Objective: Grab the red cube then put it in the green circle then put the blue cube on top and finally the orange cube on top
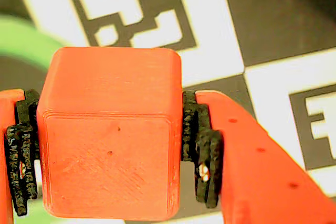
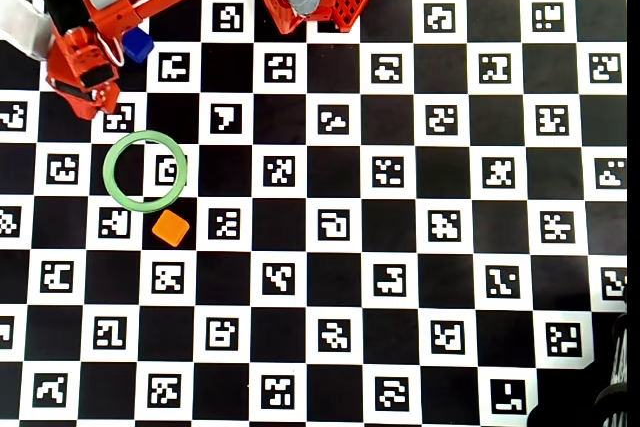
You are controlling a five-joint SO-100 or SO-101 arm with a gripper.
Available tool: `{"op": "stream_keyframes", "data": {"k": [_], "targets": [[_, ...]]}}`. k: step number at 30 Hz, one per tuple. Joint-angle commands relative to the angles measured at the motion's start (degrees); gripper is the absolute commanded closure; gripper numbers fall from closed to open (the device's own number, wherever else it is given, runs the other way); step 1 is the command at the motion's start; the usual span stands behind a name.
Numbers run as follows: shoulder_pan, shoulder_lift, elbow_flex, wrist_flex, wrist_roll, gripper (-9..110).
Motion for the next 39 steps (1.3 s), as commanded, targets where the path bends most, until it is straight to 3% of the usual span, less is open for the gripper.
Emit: {"op": "stream_keyframes", "data": {"k": [1,10,17,39], "targets": [[-2.11,3.87,-9.67,4.75,-2.37,92],[-9.05,3.16,-17.49,14.5,-6.24,92],[-14.85,1.05,-20.21,16.44,-2.29,92],[-15.56,0.53,1.76,-5.27,-1.49,93]]}}
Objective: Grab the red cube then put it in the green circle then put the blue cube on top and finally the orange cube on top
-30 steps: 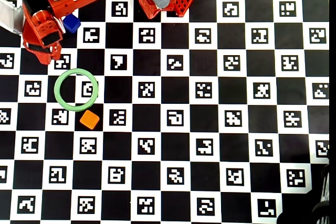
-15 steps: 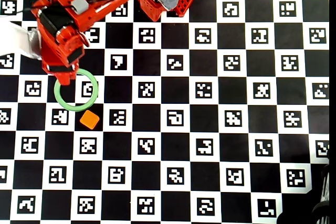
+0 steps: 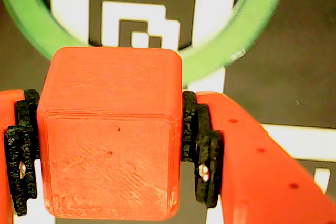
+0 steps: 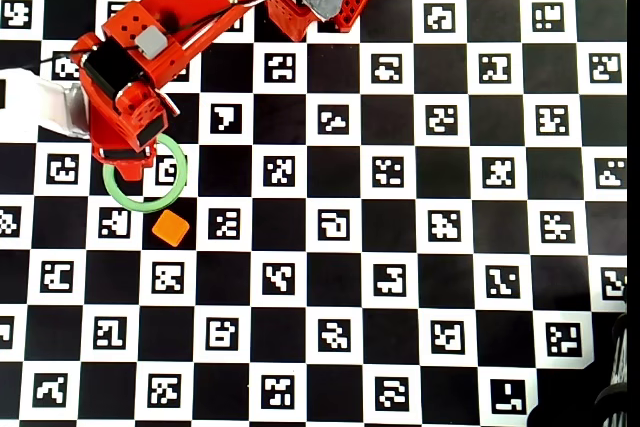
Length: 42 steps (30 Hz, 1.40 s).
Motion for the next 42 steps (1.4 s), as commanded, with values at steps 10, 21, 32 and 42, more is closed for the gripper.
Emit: {"op": "stream_keyframes", "data": {"k": [10,21,32,42], "targets": [[2.46,0.53,11.51,-16.26,2.11,93],[1.58,-0.09,17.05,-23.55,5.62,93],[0.18,-0.53,20.57,-26.98,6.33,93],[0.09,-1.49,21.71,-28.21,6.24,93]]}}
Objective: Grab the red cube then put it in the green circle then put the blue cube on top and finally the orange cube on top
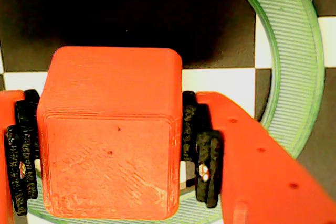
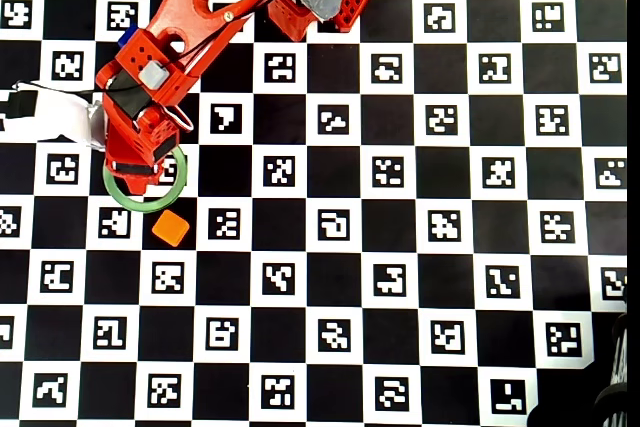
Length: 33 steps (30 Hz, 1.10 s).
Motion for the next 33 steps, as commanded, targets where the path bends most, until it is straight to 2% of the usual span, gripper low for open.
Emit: {"op": "stream_keyframes", "data": {"k": [1,15,19,22,25,33], "targets": [[0.0,1.49,0.0,-1.14,-0.26,93],[0.62,1.41,0.53,-2.2,-0.35,91],[0.7,1.67,0.79,-2.02,-1.32,83],[1.05,1.85,0.79,-2.11,-0.97,65],[1.32,1.93,0.79,-2.2,-0.79,57],[1.49,3.08,0.09,-1.14,-0.09,50]]}}
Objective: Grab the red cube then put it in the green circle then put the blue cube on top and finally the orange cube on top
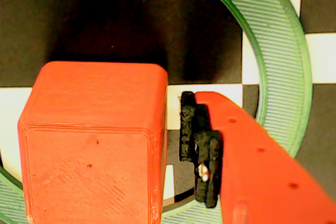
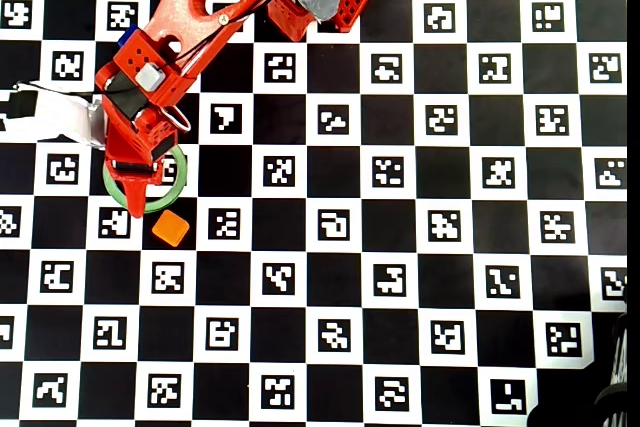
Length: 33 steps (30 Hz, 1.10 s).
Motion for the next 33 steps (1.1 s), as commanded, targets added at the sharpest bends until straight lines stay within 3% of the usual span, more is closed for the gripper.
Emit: {"op": "stream_keyframes", "data": {"k": [1,19,33], "targets": [[0.62,3.25,-1.32,0.44,0.7,50],[0.88,5.62,-18.46,18.46,3.16,49],[7.56,8.26,-39.02,38.5,4.75,48]]}}
